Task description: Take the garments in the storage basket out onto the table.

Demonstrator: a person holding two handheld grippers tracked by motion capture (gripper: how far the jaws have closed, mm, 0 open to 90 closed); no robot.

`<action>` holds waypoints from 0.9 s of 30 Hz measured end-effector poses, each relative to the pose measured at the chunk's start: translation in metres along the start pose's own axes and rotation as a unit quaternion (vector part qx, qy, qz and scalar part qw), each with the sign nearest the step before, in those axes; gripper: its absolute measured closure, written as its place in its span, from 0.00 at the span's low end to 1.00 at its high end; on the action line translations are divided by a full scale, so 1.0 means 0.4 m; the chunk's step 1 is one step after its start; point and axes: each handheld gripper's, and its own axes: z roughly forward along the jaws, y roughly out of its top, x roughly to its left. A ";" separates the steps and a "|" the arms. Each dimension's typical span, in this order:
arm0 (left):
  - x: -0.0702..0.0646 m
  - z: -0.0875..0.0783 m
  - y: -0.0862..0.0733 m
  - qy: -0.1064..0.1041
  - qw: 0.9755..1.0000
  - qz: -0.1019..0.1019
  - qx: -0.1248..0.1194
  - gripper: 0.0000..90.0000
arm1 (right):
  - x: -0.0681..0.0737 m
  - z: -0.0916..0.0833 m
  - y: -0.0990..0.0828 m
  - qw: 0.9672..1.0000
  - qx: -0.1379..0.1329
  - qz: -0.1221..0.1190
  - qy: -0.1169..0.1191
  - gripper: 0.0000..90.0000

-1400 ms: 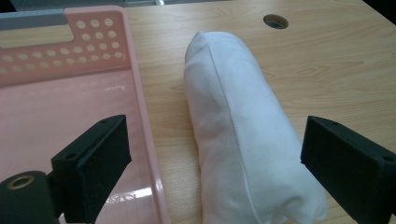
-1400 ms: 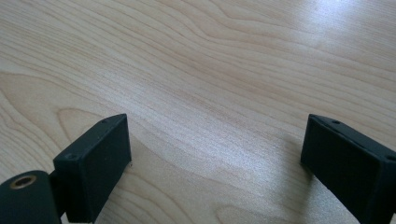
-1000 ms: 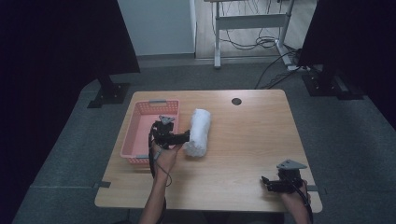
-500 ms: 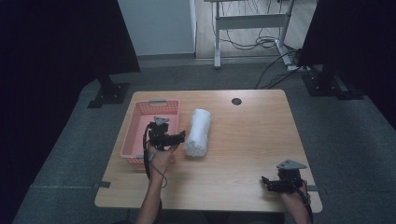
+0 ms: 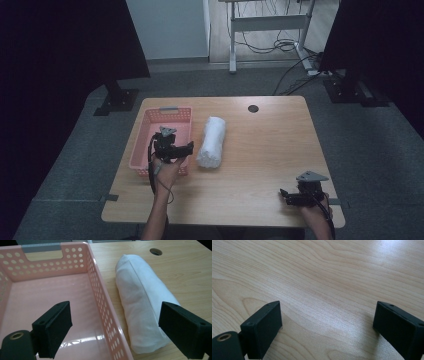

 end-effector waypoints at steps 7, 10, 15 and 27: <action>0.012 -0.017 -0.005 0.002 1.000 0.000 -0.005 0.12 | 0.000 0.000 0.000 1.000 0.000 0.000 0.000 0.09; 0.016 -0.025 -0.005 0.004 1.000 0.004 -0.006 0.12 | 0.000 0.000 0.000 1.000 0.000 0.000 0.000 0.09; 0.026 -0.034 -0.008 -0.001 1.000 0.003 -0.009 0.11 | 0.000 0.000 0.000 1.000 0.000 0.000 0.000 0.09; 0.051 -0.055 -0.023 0.002 1.000 -0.001 -0.011 0.10 | 0.000 0.000 0.000 1.000 0.000 0.000 0.000 0.09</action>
